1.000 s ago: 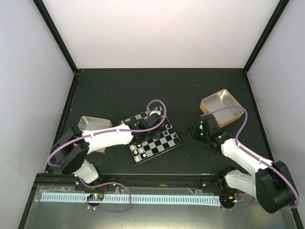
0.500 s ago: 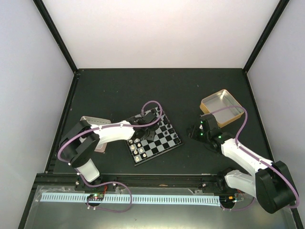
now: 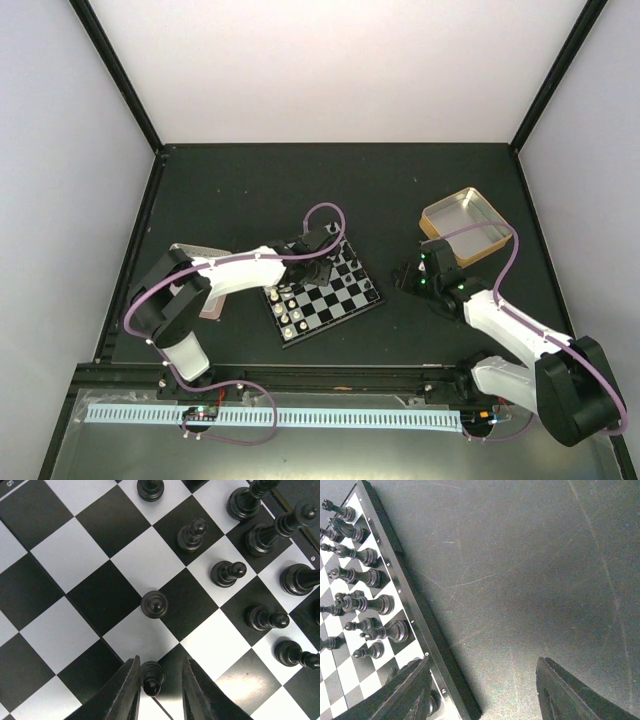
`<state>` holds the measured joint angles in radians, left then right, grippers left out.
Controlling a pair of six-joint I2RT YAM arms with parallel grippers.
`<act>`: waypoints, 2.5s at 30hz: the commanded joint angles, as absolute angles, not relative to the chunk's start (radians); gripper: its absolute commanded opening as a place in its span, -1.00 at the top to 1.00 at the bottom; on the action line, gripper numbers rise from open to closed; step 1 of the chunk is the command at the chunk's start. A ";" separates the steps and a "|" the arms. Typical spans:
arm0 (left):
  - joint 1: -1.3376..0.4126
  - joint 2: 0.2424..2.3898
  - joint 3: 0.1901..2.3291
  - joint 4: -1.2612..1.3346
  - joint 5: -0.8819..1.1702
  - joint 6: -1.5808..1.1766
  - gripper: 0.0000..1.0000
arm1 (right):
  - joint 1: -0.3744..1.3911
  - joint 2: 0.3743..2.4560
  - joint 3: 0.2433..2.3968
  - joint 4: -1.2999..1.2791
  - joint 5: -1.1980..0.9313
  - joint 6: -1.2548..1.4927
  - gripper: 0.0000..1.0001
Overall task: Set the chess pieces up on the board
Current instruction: Pick up the chess piece from the chessboard, then place the chess piece on the chessboard.
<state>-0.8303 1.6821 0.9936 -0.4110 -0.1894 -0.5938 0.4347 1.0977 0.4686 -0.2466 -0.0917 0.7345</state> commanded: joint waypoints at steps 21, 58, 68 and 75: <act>-0.875 1.664 1.056 -0.437 -0.176 -0.557 0.87 | 0.426 1.104 0.462 -0.220 -0.096 0.727 -0.14; -1.052 1.895 1.255 -0.471 -0.216 -0.574 0.73 | 0.426 1.116 0.451 -0.210 -0.091 0.733 -0.14; -1.051 1.811 1.242 -0.499 -0.222 -0.575 0.53 | 0.426 1.107 0.449 -0.216 -0.089 0.734 -0.14; -1.026 1.657 1.184 -0.504 -0.315 -0.621 0.49 | 0.426 1.098 0.454 -0.226 -0.083 0.735 -0.14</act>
<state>-1.0462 1.7607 1.2011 -0.4850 -0.2283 -0.5835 0.4347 1.1133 0.4625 -0.2291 -0.0944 0.7349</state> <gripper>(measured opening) 0.246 0.570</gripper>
